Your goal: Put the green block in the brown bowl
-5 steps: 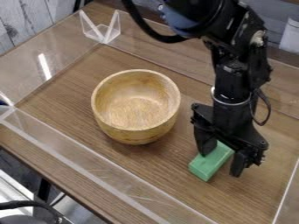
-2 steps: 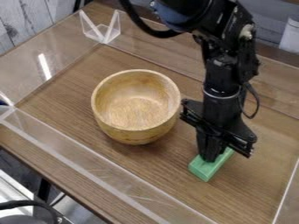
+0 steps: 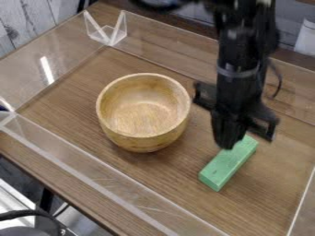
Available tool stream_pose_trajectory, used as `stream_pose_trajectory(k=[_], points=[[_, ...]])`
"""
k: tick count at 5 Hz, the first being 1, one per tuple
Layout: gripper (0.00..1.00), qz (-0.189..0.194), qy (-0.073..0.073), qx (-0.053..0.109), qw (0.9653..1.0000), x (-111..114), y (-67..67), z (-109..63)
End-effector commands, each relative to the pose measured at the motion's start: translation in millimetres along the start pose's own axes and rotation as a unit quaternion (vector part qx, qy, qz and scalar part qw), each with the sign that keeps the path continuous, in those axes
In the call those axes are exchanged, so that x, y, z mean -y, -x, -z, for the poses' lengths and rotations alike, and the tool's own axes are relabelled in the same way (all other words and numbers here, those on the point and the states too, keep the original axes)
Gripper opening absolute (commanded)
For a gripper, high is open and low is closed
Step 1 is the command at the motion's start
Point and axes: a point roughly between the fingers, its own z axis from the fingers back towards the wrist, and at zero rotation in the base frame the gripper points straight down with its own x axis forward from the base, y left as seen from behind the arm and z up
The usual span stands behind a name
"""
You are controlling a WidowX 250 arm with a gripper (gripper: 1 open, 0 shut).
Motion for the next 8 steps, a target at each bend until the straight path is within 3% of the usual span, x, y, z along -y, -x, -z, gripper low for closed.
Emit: stream_pose_trajectory(k=[1, 2, 4, 7, 8], points=[[0.00, 0.001, 0.001, 0.030, 0.9995, -2, -7.4, -3.5], [1.00, 0.002, 0.001, 0.025, 0.9997, -3, -7.8, 5.5], [1.00, 0.003, 0.000, 0.024, 0.9997, -4, -6.6, 16.1], [1.00, 0.000, -0.003, 0.006, 1.0000, -8, -4.7, 50.7], [0.00, -0.002, -0.004, 0.005, 1.0000, -8, -4.7, 54.7]])
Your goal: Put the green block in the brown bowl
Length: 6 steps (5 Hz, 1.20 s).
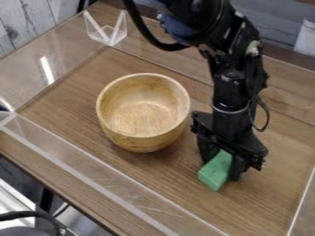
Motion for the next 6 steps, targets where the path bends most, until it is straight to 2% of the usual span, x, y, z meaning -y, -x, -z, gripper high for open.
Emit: stream_pose_trajectory(k=[1, 2, 3, 4, 5, 6], points=[[0.00, -0.001, 0.003, 0.014, 0.9999, -1, -4.7, -15.3], [0.00, -0.002, 0.008, 0.018, 0.9998, -1, -5.7, -26.9], [0.00, -0.005, 0.012, 0.037, 0.9992, -2, -11.7, -52.2], [0.00, -0.028, 0.010, 0.071, 0.9970, -17, -26.7, -86.5], [0.00, -0.058, 0.002, 0.101, 0.9932, -44, -42.3, -115.5], [0.00, -0.052, 0.000, 0.092, 0.9944, -34, -38.6, -91.8]])
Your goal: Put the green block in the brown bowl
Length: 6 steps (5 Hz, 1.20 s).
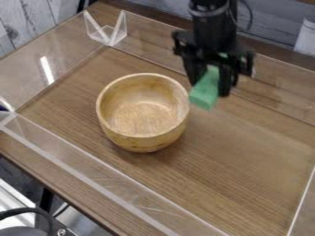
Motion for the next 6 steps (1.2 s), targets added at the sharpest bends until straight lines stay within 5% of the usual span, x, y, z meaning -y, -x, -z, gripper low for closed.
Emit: stream_pose_trajectory(k=[1, 4, 6], points=[[0.00, 0.013, 0.000, 0.003, 0.9999, 11, 2.4, 10.5], [0.00, -0.034, -0.034, -0.015, 0.9987, -58, 26.9, 9.4], [0.00, -0.051, -0.044, -0.019, 0.9976, -105, 39.5, 13.8]])
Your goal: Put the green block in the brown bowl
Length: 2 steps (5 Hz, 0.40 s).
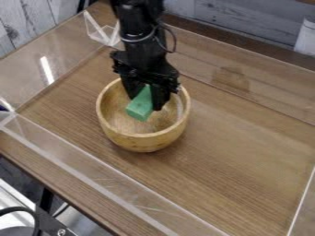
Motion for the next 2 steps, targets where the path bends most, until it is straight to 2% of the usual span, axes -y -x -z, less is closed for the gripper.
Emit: stream_pose_trajectory(k=[1, 2], points=[[0.00, -0.005, -0.006, 0.006, 1.0000, -6.8, 0.6, -2.3], [0.00, -0.006, -0.006, 0.002, 1.0000, -8.5, 3.6, 0.3]])
